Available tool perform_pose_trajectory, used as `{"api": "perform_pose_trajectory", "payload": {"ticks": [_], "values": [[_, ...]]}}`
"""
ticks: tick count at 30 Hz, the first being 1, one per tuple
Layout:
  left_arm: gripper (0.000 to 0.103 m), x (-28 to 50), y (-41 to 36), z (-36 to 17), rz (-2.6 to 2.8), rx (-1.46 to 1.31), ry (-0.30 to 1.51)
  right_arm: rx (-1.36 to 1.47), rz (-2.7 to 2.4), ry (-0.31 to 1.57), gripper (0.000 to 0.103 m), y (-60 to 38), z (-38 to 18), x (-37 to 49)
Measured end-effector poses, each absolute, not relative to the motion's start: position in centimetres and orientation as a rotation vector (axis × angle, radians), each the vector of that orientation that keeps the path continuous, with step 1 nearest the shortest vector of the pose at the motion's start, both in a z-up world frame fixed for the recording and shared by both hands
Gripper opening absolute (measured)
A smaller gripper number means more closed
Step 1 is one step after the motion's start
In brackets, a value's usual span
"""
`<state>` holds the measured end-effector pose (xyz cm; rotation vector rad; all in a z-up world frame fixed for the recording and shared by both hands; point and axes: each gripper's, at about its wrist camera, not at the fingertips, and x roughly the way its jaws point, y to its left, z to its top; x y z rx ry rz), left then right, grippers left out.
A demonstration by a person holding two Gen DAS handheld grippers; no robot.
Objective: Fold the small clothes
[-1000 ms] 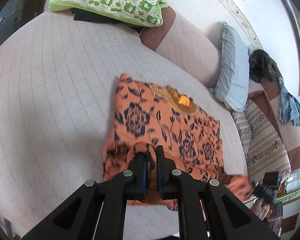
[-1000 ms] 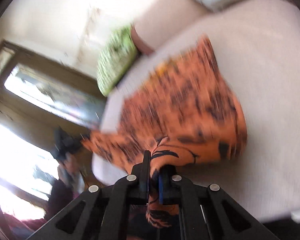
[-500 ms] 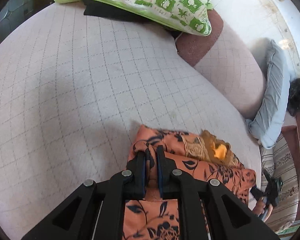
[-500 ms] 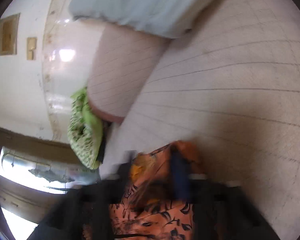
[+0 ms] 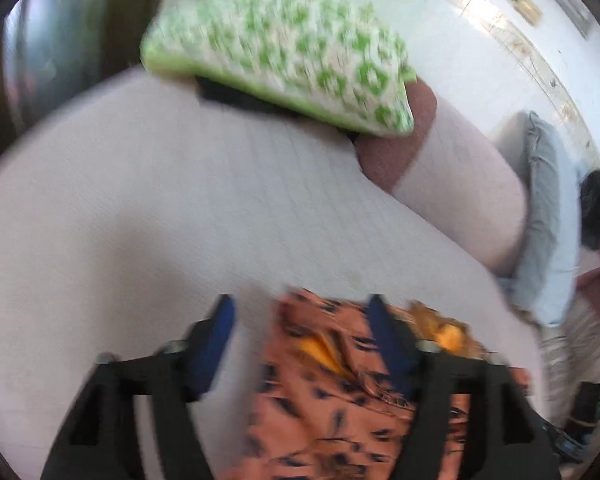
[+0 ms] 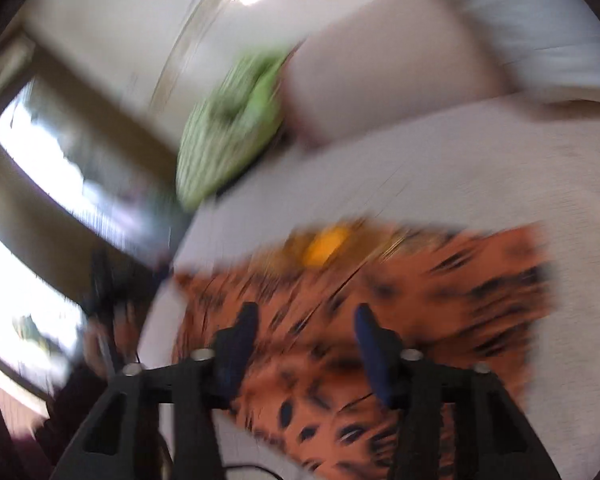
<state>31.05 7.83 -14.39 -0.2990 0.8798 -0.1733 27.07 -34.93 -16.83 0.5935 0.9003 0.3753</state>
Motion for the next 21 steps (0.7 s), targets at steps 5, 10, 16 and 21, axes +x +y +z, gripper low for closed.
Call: {"api": "perform_pose_trajectory", "payload": {"ticks": [5,10,16,21], "values": [[0.076,27.0,8.1,-13.4,-0.188,-0.249,0.849,0.539,0.508,1.022,0.037,-27.6,-19.8,28.5],[0.076,22.8,1.7,-15.8,-0.451,-0.093,0.93,0.476,0.548,1.13,0.037,-22.9,-22.3,30.1],[0.076,23.2,-1.1,-22.0,-0.403,0.048,1.117,0.355,0.436,1.153,0.024,-23.3,-23.9,34.4],[0.075,22.7,-0.2,-21.8,-0.393,0.015,1.114,0.444,0.133,0.92,0.029,-29.1,-19.3,40.3]]}}
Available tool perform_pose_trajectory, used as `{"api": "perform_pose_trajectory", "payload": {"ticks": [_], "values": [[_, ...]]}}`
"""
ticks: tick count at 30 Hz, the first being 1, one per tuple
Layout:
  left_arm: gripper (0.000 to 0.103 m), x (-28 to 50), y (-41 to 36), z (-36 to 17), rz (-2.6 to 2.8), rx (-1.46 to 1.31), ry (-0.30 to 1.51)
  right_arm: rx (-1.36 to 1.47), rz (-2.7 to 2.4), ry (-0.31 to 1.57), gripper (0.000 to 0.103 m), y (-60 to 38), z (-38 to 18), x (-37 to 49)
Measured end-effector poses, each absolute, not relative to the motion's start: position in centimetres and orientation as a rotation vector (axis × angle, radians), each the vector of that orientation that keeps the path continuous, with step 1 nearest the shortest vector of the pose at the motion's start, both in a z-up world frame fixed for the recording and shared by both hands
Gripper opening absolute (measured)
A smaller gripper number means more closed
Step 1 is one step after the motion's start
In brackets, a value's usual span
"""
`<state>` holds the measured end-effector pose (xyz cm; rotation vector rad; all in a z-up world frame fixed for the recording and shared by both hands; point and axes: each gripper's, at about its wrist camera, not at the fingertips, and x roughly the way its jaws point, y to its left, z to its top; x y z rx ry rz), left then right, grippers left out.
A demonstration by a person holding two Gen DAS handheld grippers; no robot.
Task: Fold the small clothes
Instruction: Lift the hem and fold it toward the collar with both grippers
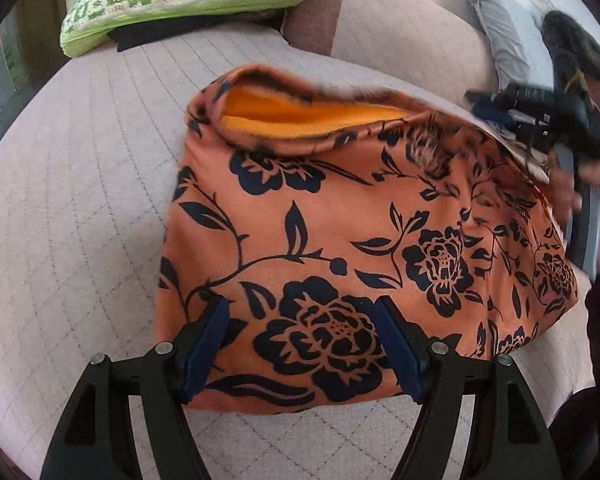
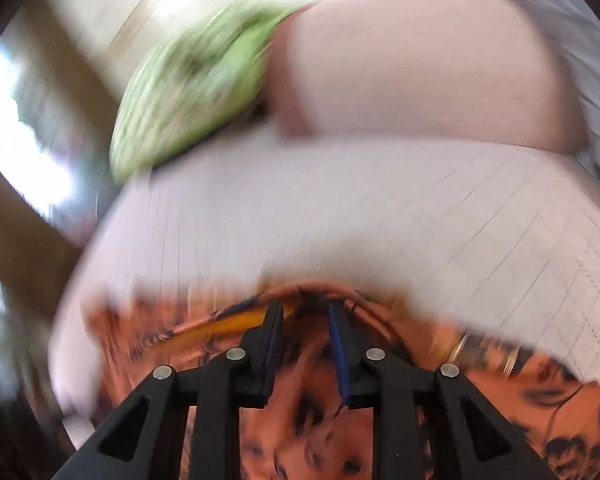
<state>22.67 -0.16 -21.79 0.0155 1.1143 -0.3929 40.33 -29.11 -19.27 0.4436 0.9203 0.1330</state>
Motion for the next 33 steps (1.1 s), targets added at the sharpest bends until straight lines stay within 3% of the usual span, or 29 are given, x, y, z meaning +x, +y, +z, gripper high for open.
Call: {"api": "perform_pose_trajectory", "payload": {"ticks": [8,13,20,27,33], "values": [[0.075,26.6,-2.2,-19.6,-0.422,0.022,1.077,0.43,0.088,0.865,0.029,-32.9,-17.3,33.3],[0.075,33.8,-4.7,-21.5,-0.32,-0.048,1.167,0.44,0.05,0.983,0.029,-35.7,-20.2,26.5],[0.075,41.8,-5.0,-23.6,-0.07,-0.141,1.163,0.574,-0.019,1.121,0.03,-38.6,-25.0,27.7],[0.075,37.6,-5.6,-20.4,-0.077,-0.191,1.056,0.572,-0.032,1.031,0.029,-39.0,-22.9,27.3],[0.075,29.3,-6.3,-21.0,-0.17,0.024,1.086,0.549,0.177,0.976,0.029,-35.2,-20.9,27.1]]}}
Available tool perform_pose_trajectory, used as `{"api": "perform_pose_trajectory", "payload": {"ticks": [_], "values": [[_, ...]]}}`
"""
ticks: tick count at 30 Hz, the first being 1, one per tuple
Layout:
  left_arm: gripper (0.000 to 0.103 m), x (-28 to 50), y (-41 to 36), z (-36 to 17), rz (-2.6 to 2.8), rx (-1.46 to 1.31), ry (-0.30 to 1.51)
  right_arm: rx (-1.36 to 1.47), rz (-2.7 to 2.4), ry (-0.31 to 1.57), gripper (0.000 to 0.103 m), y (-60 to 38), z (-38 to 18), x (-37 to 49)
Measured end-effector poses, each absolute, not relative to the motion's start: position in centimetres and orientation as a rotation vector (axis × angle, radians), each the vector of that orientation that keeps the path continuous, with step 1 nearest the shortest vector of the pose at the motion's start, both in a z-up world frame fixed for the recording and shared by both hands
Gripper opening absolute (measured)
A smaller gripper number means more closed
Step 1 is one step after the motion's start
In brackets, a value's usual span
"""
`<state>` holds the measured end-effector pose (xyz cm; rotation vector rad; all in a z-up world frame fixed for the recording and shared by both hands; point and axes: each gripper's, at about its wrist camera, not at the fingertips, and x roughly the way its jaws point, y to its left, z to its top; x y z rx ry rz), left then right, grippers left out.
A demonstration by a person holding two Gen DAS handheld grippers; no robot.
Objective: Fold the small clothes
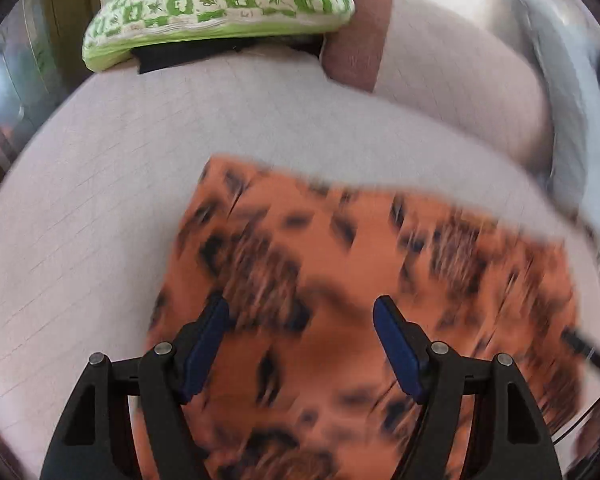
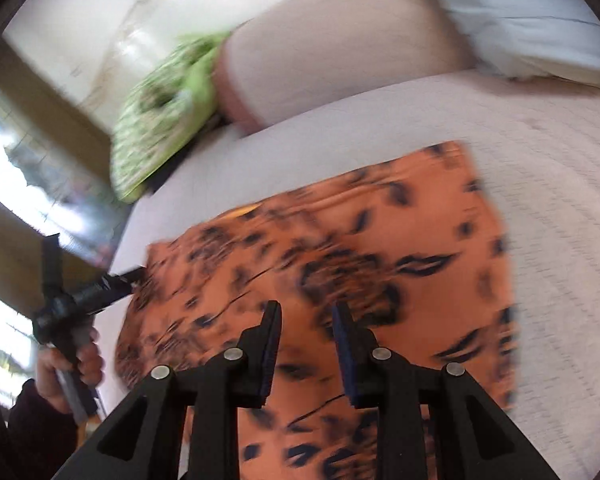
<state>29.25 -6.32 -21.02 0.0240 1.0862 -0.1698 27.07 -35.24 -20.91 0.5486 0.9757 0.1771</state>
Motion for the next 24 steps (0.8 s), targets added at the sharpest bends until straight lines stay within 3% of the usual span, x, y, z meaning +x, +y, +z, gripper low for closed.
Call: {"api": "perform_pose_trajectory", "payload": {"ticks": [2,5,7,12,18,24], "values": [[0.075,27.6,-5.5,-22.8,-0.096,0.103,1.11,0.477,0.19,1.017,0.029,-32.8,-21.1,27.3],[0.085,26.5,-3.5,-24.2,-0.025,0.095,1.127,0.365,0.153,1.189,0.03,-30.7,-24.1,27.5],[0.09,26.2,-2.3,-24.5,0.0,0.044,1.156,0.366,0.167,1.161,0.03,-30.7,-23.7,26.9],[0.09,26.4,-0.3,-24.4,0.017,0.006,1.203,0.388,0.201,1.258,0.03,-31.9,-23.9,24.5],[0.086,28.4,-6.3,-20.2,-0.077,-0.052,1.126,0.379,0.285,1.25,0.029,-33.8,-23.4,22.1],[0.086,33.8,-15.6,-21.9,-0.102,0.043,1.119,0.434,0.279,1.166,0.029,-36.2,-22.7,20.4]]}}
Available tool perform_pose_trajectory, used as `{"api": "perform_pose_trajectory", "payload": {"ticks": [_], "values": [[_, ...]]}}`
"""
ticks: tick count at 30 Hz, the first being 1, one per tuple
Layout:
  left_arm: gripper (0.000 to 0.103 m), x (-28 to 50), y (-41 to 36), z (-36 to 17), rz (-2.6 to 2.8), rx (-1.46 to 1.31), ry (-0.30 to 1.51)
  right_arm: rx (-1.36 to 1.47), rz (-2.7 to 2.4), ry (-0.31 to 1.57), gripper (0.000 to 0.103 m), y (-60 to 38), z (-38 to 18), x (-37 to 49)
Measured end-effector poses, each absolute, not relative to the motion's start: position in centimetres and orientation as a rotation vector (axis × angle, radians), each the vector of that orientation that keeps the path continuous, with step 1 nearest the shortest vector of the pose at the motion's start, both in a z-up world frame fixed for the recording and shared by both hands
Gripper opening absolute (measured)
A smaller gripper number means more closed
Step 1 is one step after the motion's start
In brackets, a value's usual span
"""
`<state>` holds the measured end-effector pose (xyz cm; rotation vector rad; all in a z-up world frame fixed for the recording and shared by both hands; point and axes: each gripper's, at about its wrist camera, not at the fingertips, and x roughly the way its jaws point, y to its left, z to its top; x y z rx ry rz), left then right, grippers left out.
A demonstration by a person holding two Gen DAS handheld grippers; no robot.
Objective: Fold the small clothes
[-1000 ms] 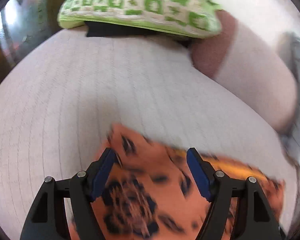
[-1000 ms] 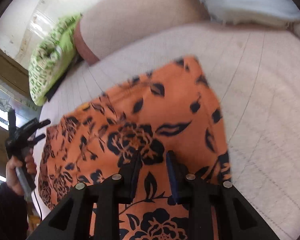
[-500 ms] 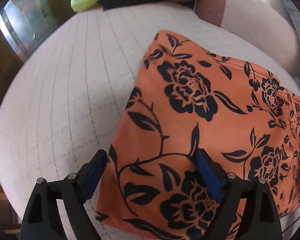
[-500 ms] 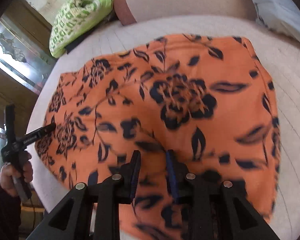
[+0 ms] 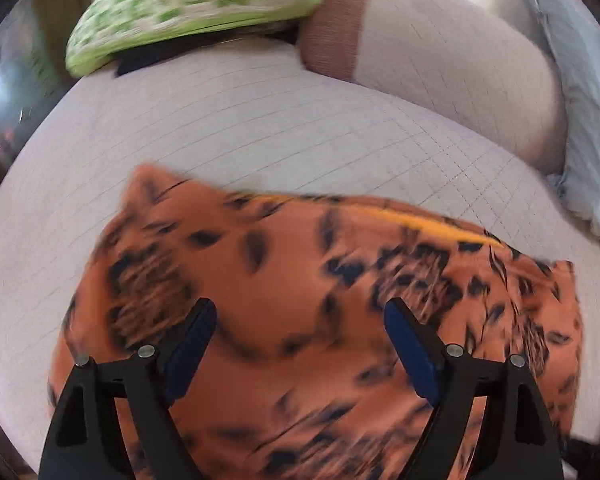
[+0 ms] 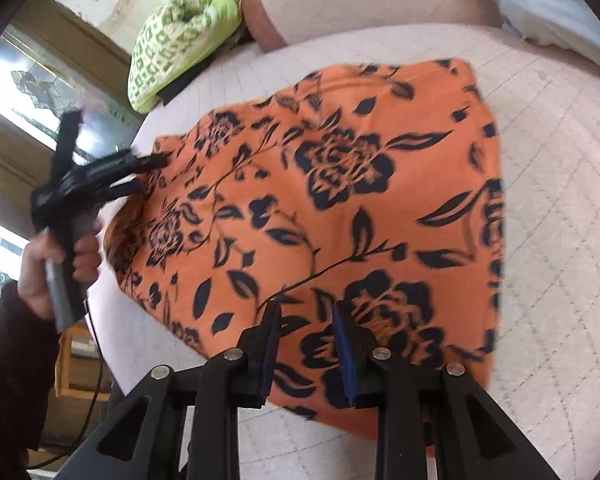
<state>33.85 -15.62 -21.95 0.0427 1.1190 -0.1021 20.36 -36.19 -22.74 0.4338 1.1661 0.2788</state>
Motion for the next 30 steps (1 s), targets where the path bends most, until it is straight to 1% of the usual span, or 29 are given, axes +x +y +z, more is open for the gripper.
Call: {"api": "perform_pose_trajectory", "payload": {"ticks": [3,5,6,8,11,13,15,19,23,25,27,29,30], "values": [[0.086,36.5,-19.4,-23.7,-0.04,0.189,1.063,0.449,0.275,1.179,0.029,-36.5,-23.2,20.5],[0.094,37.9,-21.2,-25.7,0.019,0.31,1.05,0.463,0.277,1.184,0.029,-36.6,-23.4,20.9],[0.101,38.3,-21.5,-25.7,0.045,0.313,1.022,0.464,0.276,1.182,0.029,-36.7,-23.3,21.0],[0.101,39.4,-21.6,-25.0,0.075,0.307,0.972,0.468,0.273,1.176,0.029,-36.8,-23.1,21.7],[0.101,40.6,-20.8,-24.7,0.079,0.292,1.005,0.502,0.265,1.141,0.029,-37.7,-22.5,21.7],[0.099,40.3,-19.2,-23.7,0.065,0.198,1.021,0.53,0.255,1.1,0.029,-38.4,-21.8,21.6],[0.099,38.9,-17.4,-21.9,0.031,0.148,0.979,0.557,0.248,1.043,0.029,-39.1,-20.9,21.5],[0.099,34.7,-12.5,-20.0,0.049,0.188,0.94,0.575,0.27,0.986,0.029,-38.9,-19.8,21.8],[0.099,30.6,-5.6,-20.5,0.213,0.301,0.939,0.528,0.267,1.006,0.029,-37.2,-19.8,22.2],[0.1,28.9,-1.7,-22.3,0.316,0.342,0.978,0.513,0.264,1.01,0.029,-36.4,-19.8,22.2],[0.1,27.8,1.0,-23.3,0.294,0.26,0.983,0.502,0.246,1.018,0.029,-36.0,-20.0,22.4],[0.098,27.8,1.6,-22.2,0.304,0.193,0.985,0.503,0.185,1.069,0.029,-36.0,-21.2,22.6],[0.098,28.3,0.8,-21.0,0.299,0.196,0.973,0.525,0.129,1.136,0.029,-36.4,-22.6,22.9]]}}
